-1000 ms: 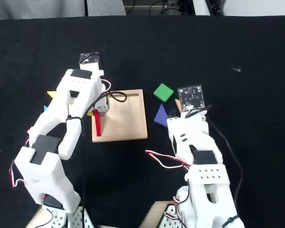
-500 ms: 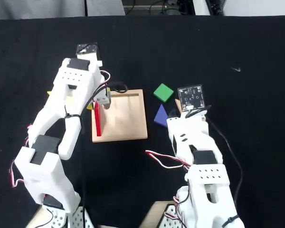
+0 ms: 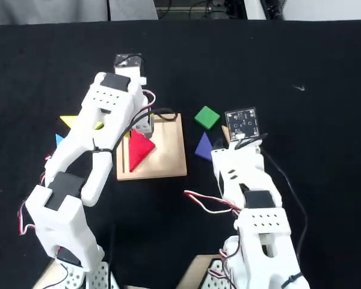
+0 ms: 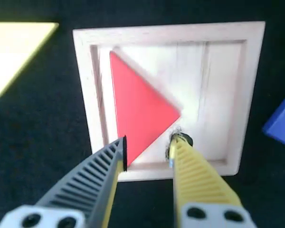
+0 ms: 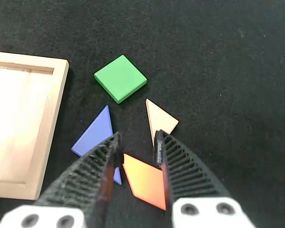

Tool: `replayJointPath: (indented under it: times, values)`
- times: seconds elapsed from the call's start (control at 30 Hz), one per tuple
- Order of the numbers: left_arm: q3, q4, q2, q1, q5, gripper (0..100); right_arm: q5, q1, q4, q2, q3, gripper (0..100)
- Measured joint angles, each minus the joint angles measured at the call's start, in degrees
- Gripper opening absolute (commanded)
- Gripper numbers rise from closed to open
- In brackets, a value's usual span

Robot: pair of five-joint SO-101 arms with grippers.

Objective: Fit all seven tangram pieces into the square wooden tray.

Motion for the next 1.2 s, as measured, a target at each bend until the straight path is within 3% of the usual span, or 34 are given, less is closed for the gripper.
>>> replayJointPath:
  times: [0.1, 0.27, 0.37, 1.2]
  values:
    - [-3.3, -0.4, 0.8, 0.3, 0.0, 17, 0.0, 0.0, 0.0, 0.0, 0.0, 12.1]
    - [-3.5, -10.7, 9.0, 4.7, -4.1, 17, 0.0, 0.0, 0.0, 0.0, 0.0, 12.1]
    - [-3.5, -12.8, 13.7, 6.5, -4.9, 17, 0.0, 0.0, 0.0, 0.0, 0.0, 12.1]
    - [-12.1, -2.2, 18.1, 1.5, -8.9, 17, 0.0, 0.0, 0.0, 0.0, 0.0, 12.1]
